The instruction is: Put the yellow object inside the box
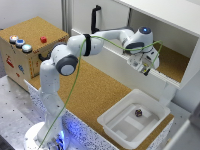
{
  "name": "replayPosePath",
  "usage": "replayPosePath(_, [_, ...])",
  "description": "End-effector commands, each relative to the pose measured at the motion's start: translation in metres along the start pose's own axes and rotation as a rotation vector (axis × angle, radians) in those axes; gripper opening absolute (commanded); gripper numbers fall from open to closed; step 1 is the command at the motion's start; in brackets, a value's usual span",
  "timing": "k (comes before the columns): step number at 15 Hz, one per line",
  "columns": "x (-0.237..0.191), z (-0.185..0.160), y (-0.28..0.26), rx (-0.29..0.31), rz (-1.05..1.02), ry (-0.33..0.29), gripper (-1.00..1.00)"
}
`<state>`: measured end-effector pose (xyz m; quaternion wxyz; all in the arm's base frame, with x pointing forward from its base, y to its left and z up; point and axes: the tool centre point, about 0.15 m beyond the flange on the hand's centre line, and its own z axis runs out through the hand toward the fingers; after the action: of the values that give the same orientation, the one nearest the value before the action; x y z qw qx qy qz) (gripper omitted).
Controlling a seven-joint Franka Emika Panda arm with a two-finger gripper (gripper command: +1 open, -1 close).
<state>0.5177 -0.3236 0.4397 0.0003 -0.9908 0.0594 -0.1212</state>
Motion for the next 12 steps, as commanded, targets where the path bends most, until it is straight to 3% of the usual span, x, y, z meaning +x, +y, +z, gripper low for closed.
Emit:
replayPosePath(1, [-0.072, 0.038, 0.015, -0.035, -0.075, -0.003, -1.0])
replayPosePath(4, [-0.1, 0.073, 0.03, -0.069, -0.084, -0.045, -1.0])
replayPosePath(6, [-0.11, 0.096, 0.036, 0.027, -0.105, -0.106, -1.0])
replayPosePath(8, [-0.117, 0.115, 0.035, 0.033, -0.134, -0.131, -1.0])
replayPosePath(9, [-0.12, 0.13, 0.036, -0.004, -0.138, -0.158, -1.0])
replayPosePath(12, [-0.132, 0.175, 0.043, -0.029, -0.119, -0.259, -1.0])
